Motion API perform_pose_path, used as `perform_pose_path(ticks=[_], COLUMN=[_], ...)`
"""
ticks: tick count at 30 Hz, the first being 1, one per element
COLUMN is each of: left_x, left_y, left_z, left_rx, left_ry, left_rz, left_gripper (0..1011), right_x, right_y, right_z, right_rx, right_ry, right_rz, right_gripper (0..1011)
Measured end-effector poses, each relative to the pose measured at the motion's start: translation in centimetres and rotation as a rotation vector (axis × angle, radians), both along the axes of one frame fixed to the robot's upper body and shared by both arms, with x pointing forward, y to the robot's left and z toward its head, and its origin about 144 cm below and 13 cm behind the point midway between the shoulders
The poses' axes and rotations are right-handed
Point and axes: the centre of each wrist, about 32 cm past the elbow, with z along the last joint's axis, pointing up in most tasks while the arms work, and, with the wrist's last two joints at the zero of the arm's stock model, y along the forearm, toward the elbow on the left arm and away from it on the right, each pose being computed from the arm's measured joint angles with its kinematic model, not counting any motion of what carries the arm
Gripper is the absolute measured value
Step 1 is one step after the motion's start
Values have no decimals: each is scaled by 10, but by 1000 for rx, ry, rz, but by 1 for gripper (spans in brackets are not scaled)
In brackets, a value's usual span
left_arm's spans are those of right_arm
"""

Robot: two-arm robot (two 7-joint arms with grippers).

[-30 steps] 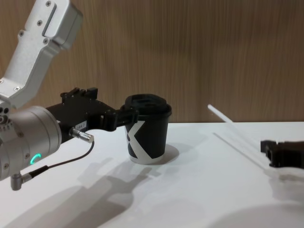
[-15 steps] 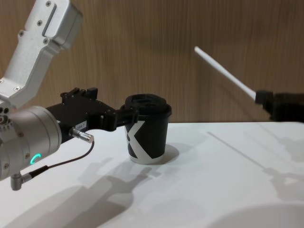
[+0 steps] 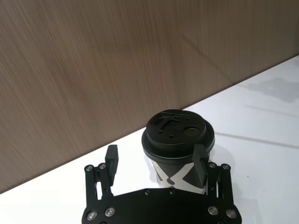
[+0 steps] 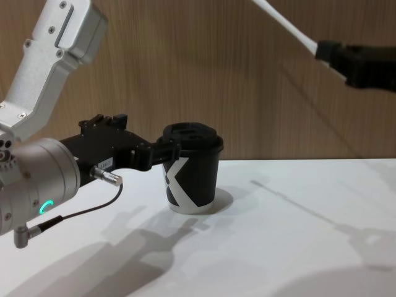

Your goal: Pick up the straw with one hand, pass it to the other hand, and insert it into the cup.

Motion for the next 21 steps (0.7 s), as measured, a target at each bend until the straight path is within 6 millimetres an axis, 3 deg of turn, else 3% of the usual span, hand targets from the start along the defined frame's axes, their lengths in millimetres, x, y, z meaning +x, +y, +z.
perform_pose_path(ticks=[21], left_x=[0], left_y=[0], left_z=[0], left_rx=[0], left_ry=[0], left_rz=[0], left_gripper=[1003], right_x=[36], right_y=[15], right_z=[31], right_rx=[42], right_ry=[-151], right_rz=[335], right_gripper=[1])
